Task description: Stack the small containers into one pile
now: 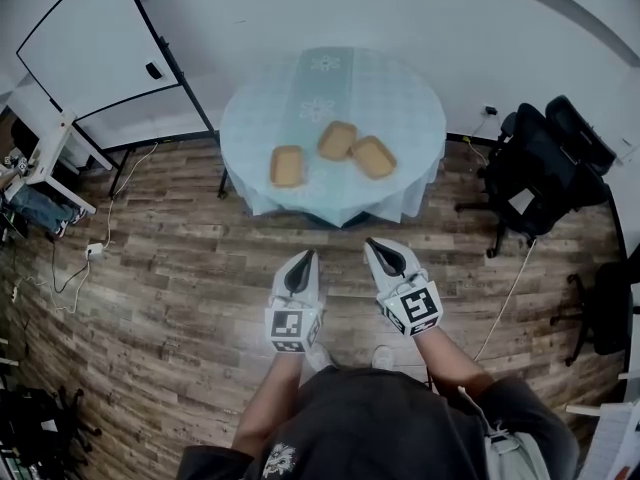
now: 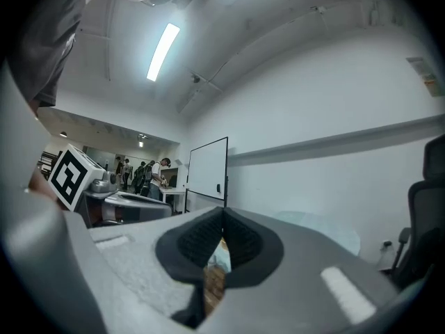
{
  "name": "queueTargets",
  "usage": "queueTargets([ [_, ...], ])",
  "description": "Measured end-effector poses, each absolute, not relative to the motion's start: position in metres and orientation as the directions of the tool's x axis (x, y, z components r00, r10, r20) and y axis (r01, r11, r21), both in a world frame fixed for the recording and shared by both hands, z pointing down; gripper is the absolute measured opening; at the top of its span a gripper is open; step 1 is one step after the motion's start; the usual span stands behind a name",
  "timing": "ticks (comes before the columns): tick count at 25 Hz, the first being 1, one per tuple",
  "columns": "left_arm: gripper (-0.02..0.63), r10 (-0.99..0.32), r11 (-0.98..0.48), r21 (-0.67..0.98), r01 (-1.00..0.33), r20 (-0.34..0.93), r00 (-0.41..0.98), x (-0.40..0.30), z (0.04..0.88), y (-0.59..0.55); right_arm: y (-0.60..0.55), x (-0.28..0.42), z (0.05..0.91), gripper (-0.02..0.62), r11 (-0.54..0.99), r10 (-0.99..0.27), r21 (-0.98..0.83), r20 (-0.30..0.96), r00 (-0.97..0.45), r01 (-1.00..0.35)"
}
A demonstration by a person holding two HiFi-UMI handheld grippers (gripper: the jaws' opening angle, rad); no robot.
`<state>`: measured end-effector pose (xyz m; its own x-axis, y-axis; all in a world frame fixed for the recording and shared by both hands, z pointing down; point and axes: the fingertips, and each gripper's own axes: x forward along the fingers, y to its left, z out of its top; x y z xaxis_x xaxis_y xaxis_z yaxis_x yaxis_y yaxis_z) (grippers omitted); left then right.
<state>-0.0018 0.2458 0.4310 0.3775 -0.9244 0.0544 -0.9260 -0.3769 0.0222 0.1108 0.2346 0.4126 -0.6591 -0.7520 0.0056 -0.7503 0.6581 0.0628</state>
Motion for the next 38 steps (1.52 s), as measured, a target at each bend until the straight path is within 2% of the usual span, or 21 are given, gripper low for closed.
queueTargets([
  [18,0.006,-0.891,-0.45,0.037,-0.892,0.053,0.452,-0.095,0.439,0.233,0.224,0.006,0.412,0.0,0.653,-0.758,0.048,0.03,-0.652,-0.756],
  [31,0.006,-0.881,-0.469,0.027,-0.883,0.056,0.47,-0.097,0.439,0.202,0.193,0.005,0.417,0.0,0.639,-0.769,0.033,0.036,-0.638,-0.768],
  [38,0.006,-0.886,-0.458,0.016,-0.889,0.068,0.458,-0.075,0.439,0.162,0.149,0.028,0.418,0.0,0.648,-0.762,0.024,0.029,-0.647,-0.761],
])
